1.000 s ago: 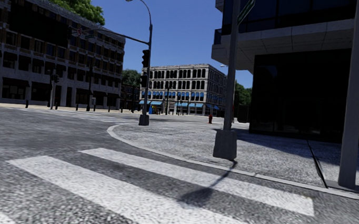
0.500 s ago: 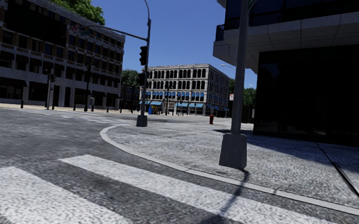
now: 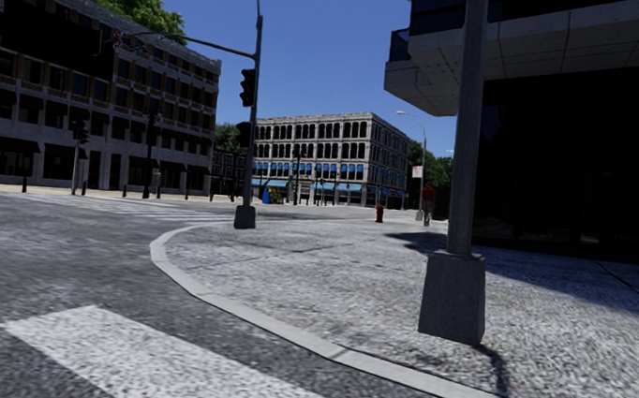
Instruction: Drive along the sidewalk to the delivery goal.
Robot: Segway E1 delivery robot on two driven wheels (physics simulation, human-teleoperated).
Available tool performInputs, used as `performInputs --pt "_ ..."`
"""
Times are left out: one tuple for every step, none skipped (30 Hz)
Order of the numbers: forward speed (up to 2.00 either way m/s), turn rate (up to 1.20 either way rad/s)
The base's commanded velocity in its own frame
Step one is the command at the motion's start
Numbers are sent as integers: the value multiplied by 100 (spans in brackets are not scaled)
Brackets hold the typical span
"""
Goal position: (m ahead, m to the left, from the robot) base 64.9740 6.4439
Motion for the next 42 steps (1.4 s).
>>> performInputs --pt "200 0" --pt "200 42" --pt "193 49" --pt "169 51" --pt "169 51" --pt "150 52" --pt "141 52" --pt "140 52" --pt "140 52" --pt "139 50" --pt "139 43" --pt "139 40" --pt "139 38" --pt "139 38" --pt "139 37" --pt "139 27" --pt "139 7" --pt "139 7" --pt "139 0" --pt "139 0" --pt "139 0" --pt "139 0" --pt "139 0" --pt "138 0" --pt "134 0" --pt "134 0" --pt "131 -3" --pt "130 -10" --pt "129 -12" --pt "129 -12" --pt "129 -15" --pt "129 -28" --pt "129 -41" --pt "129 -41" --pt "129 -46" --pt "129 -48" --pt "129 -48" --pt "129 -48" --pt "129 -48" --pt "129 -48" --pt "129 -48" --pt "129 -48"
